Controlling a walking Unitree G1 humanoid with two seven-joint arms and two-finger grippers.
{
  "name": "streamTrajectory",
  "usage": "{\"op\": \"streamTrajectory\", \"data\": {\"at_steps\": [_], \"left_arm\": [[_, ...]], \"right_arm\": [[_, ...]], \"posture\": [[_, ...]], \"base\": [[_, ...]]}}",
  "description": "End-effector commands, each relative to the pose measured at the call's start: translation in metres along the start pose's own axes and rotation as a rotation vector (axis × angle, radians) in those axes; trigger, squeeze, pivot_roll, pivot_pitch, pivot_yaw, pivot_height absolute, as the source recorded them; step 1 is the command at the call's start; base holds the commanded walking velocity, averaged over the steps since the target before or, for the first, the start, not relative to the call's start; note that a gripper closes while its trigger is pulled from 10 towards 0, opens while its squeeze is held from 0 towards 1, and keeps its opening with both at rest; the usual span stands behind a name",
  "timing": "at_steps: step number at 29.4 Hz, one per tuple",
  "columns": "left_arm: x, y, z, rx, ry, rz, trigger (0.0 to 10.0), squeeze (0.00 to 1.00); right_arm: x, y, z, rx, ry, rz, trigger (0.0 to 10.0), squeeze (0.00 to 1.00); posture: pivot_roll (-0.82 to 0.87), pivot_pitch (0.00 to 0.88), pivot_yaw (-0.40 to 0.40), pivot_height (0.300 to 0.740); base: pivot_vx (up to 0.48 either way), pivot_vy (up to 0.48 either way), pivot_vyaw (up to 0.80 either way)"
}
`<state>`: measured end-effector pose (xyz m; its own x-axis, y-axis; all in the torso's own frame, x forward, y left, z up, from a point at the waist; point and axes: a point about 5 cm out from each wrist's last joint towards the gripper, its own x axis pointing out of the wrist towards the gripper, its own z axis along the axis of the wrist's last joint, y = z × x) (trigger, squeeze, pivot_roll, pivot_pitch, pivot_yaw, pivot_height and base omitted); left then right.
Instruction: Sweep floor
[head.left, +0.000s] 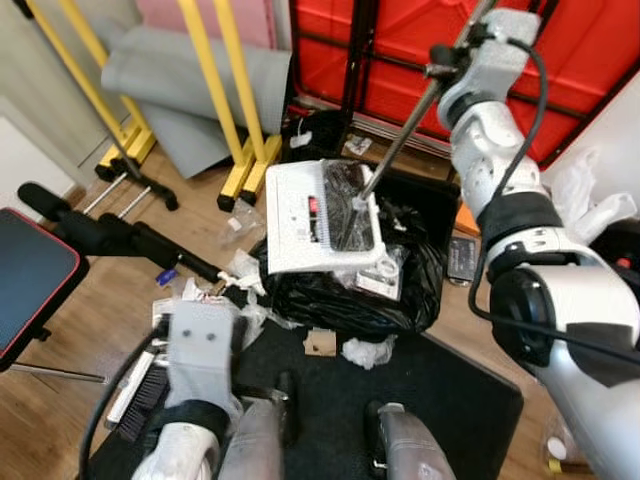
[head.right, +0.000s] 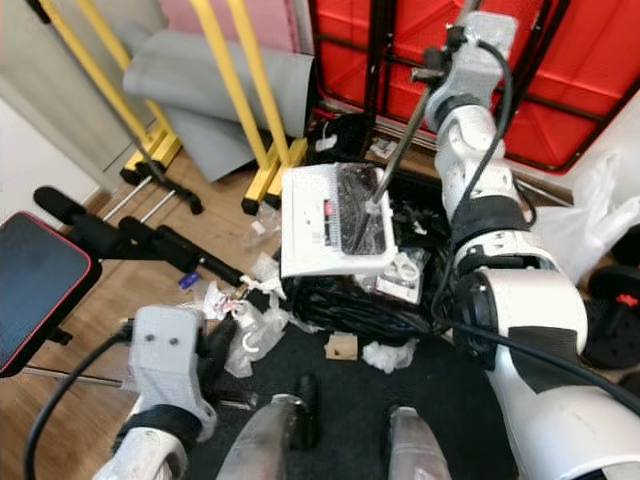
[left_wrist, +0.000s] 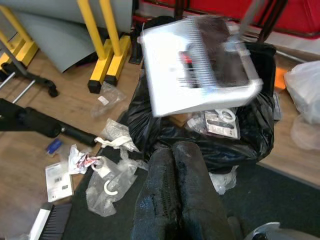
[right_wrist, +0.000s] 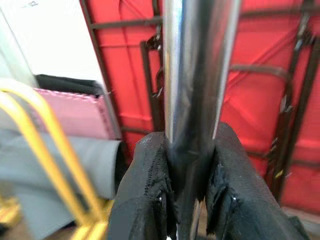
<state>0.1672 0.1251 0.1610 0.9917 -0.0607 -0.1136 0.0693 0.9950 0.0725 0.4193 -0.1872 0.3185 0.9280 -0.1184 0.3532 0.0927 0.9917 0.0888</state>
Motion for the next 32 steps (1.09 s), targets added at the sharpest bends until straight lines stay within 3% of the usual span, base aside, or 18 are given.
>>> {"op": "streamTrajectory", "data": {"at_steps": [1, 3, 6, 9, 11, 16, 18, 20, 28, 32], "left_arm": [[-0.003, -0.001, -0.002, -0.011, 0.026, 0.008, 10.0, 0.00], [-0.003, -0.001, -0.002, -0.011, 0.026, 0.008, 10.0, 0.00], [-0.004, -0.002, -0.001, -0.014, 0.030, 0.001, 10.0, 0.00], [-0.004, -0.002, -0.001, -0.014, 0.030, 0.001, 10.0, 0.00], [-0.005, -0.004, -0.001, -0.014, 0.032, -0.007, 10.0, 0.00], [-0.005, -0.004, 0.000, -0.014, 0.032, -0.009, 10.0, 0.00], [-0.006, -0.005, 0.000, -0.012, 0.034, -0.013, 10.0, 0.00], [-0.006, -0.006, 0.000, -0.011, 0.034, -0.014, 10.0, 0.00], [-0.006, -0.007, 0.000, -0.007, 0.039, -0.019, 10.0, 0.00], [-0.006, -0.007, 0.001, -0.007, 0.039, -0.019, 10.0, 0.00]], "right_arm": [[0.005, 0.003, 0.029, -0.095, -0.129, 0.004, 10.0, 0.00], [0.005, 0.003, 0.029, -0.095, -0.129, 0.004, 10.0, 0.00], [0.007, 0.012, 0.037, -0.231, -0.170, 0.025, 10.0, 0.00], [0.007, 0.012, 0.037, -0.231, -0.170, 0.025, 10.0, 0.00], [0.008, 0.021, 0.044, -0.324, -0.207, 0.052, 10.0, 0.00], [0.009, 0.027, 0.047, -0.377, -0.226, 0.071, 10.0, 0.00], [0.010, 0.038, 0.050, -0.518, -0.241, 0.090, 10.0, 0.00], [0.010, 0.040, 0.050, -0.565, -0.245, 0.086, 10.0, 0.00], [0.011, 0.046, 0.056, -0.670, -0.284, 0.078, 10.0, 0.00], [0.011, 0.048, 0.055, -0.669, -0.283, 0.089, 10.0, 0.00]], "posture": [[-0.01, 0.346, -0.054, 0.740], [-0.01, 0.346, -0.054, 0.740], [-0.02, 0.353, -0.054, 0.740], [-0.02, 0.353, -0.054, 0.740], [-0.02, 0.356, -0.056, 0.740], [-0.02, 0.356, -0.056, 0.740], [-0.02, 0.359, -0.058, 0.740], [-0.02, 0.359, -0.058, 0.740], [-0.02, 0.359, -0.058, 0.740], [-0.02, 0.359, -0.058, 0.740]], "base": [[0.000, 0.000, 0.00], [0.000, 0.000, 0.00], [0.000, 0.000, 0.00], [0.000, 0.000, 0.00], [0.000, 0.000, 0.00], [0.000, 0.000, 0.00], [0.000, 0.000, 0.00], [0.000, 0.000, 0.00], [0.000, 0.000, 0.00], [0.000, 0.000, 0.00]]}}
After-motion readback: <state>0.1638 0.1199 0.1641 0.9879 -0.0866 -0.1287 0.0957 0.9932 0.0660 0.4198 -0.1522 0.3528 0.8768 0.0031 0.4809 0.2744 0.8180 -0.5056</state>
